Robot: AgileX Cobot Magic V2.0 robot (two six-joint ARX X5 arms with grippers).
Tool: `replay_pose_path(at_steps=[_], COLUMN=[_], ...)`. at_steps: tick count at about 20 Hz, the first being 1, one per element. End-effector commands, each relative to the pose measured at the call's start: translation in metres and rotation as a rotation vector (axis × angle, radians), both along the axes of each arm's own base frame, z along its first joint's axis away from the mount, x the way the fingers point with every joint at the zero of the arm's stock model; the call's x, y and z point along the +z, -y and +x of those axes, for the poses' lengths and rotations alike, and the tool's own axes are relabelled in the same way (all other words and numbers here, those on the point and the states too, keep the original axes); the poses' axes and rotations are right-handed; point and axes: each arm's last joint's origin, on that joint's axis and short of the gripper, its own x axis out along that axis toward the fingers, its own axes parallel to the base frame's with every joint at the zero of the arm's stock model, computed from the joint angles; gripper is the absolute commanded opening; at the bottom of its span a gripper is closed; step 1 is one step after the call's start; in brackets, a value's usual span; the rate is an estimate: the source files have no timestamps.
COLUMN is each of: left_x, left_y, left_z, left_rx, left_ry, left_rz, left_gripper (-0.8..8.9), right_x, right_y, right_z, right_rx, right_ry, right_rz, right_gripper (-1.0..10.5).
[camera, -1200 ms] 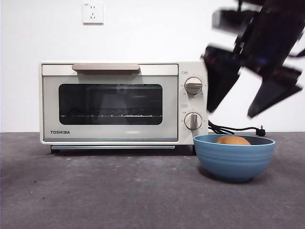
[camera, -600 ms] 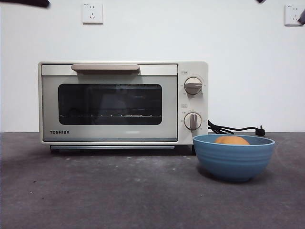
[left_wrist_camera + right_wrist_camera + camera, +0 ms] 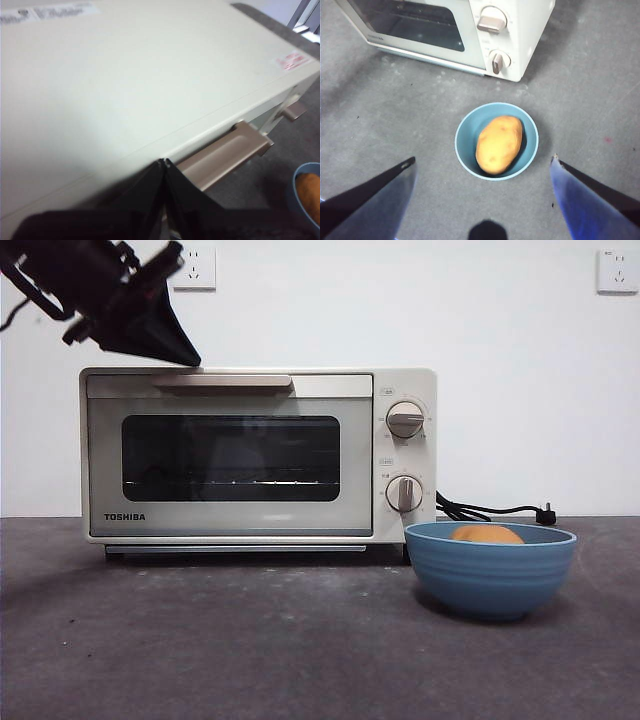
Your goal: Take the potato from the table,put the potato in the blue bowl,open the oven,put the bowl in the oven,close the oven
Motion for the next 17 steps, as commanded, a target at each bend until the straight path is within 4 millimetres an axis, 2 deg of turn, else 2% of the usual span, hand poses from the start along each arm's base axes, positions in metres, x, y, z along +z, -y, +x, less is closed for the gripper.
replay_pose_path(at_steps=[1,6,11,17], left_x=[-0.007,-0.015,-0.029,-0.042], left_y=[0.003,0.007,0.022,0.028], left_z=[0.005,0.001,-0.015,-0.037], left_rx=[-0.013,-0.032,-0.108,-0.169], left_ry=[-0.005,-0.066,-0.244,-0.465], left_rz=[0.017,0.055,0.111,0.172], left_gripper=[-0.08,-0.08,-0.08,-0.08], right_x=[-0.001,-0.001,-0.001,-0.001], right_y=[0.000,0.000,0.000,0.000], right_z=[0.000,0.000,0.000,0.000], right_rx=[-0.005,-0.005,-0.007,-0.009], right_ry=[-0.010,-0.010,-0.008,-0.007], right_rz=[0.003,0.002,0.001,-0.001], right_gripper=[4.4,4.4,4.4,4.4])
